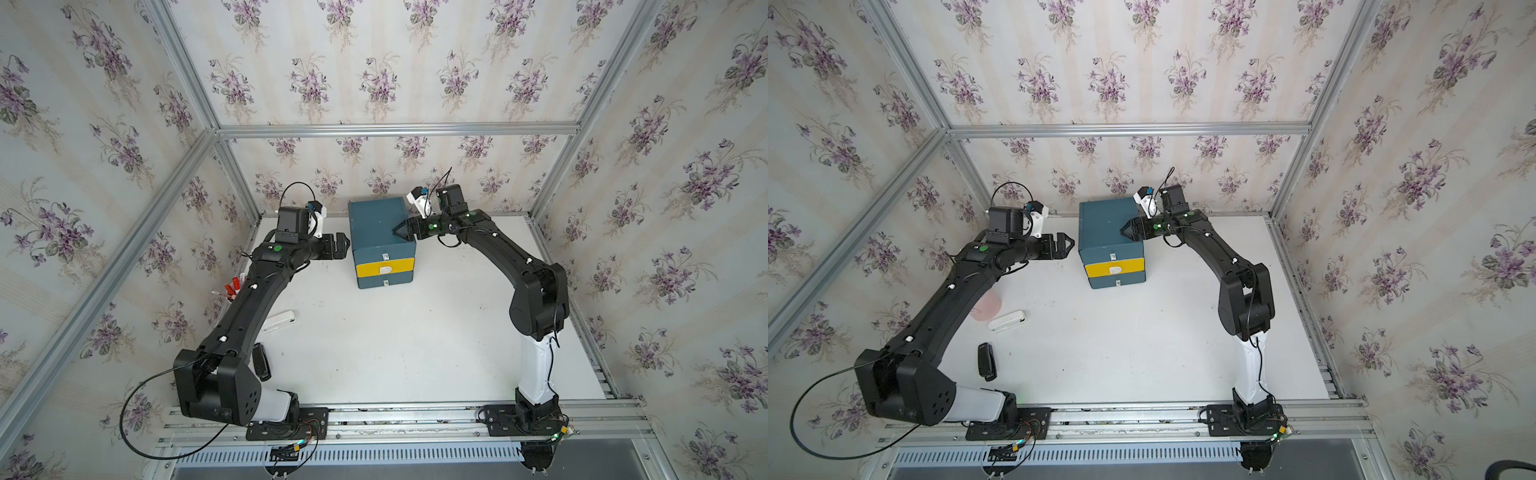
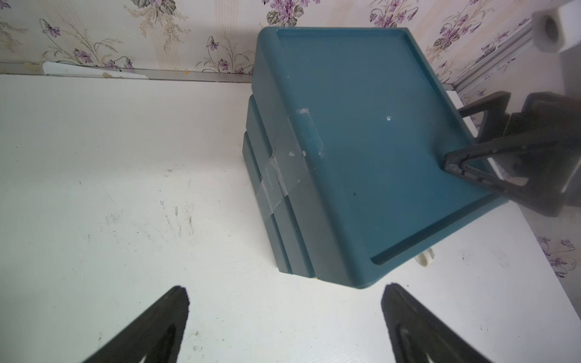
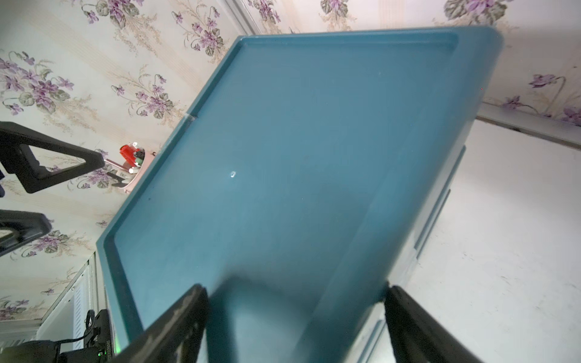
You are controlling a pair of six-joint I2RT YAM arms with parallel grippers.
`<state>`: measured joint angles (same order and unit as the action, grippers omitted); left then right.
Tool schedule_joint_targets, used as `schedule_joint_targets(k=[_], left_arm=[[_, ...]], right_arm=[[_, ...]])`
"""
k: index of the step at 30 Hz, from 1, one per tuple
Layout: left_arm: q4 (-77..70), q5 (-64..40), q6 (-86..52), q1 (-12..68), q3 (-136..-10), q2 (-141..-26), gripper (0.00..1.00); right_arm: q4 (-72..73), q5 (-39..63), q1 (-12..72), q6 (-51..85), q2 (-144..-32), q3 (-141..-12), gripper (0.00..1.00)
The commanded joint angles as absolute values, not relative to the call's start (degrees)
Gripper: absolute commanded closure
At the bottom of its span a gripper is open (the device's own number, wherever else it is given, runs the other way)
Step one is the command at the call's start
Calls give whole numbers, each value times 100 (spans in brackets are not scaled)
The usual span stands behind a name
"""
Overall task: Take the seed bags out of the drawer
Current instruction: Move the storage box to the center of the board, then open the drawer in the storage box.
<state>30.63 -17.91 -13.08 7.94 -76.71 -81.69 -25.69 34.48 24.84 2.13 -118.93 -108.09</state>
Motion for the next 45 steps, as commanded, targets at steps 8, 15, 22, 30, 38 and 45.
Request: schedule_joint_targets(k=[8,15,22,30,38,45], left_arm=[[2967,-2541,-1676,912,-7846,-8435,0],[2608,-2752,-1841,1136,-8071,-8848,5],[2564,-2766,-1881,1388,-8165,-9065,17],[2591,-2653,-1974,1803,-8200,-9161,23],[2793,-2115,-1884,1820,-8271,-9196,22],[3072,-2091,-1721,1745,-8601,-9563,22]], right_arm=[[-2895,3037,2585,-10,-11400,-10516,0],[-2479,2800,2583,373,-10477,-9842,0],[-1760,2977,2630,1168,-9417,-8450,0],[-858,2815,2945,2051,-8594,-7084,5],[280,2606,3034,3202,-8538,-6217,16],[896,2623,3040,3735,-8962,-6267,29]])
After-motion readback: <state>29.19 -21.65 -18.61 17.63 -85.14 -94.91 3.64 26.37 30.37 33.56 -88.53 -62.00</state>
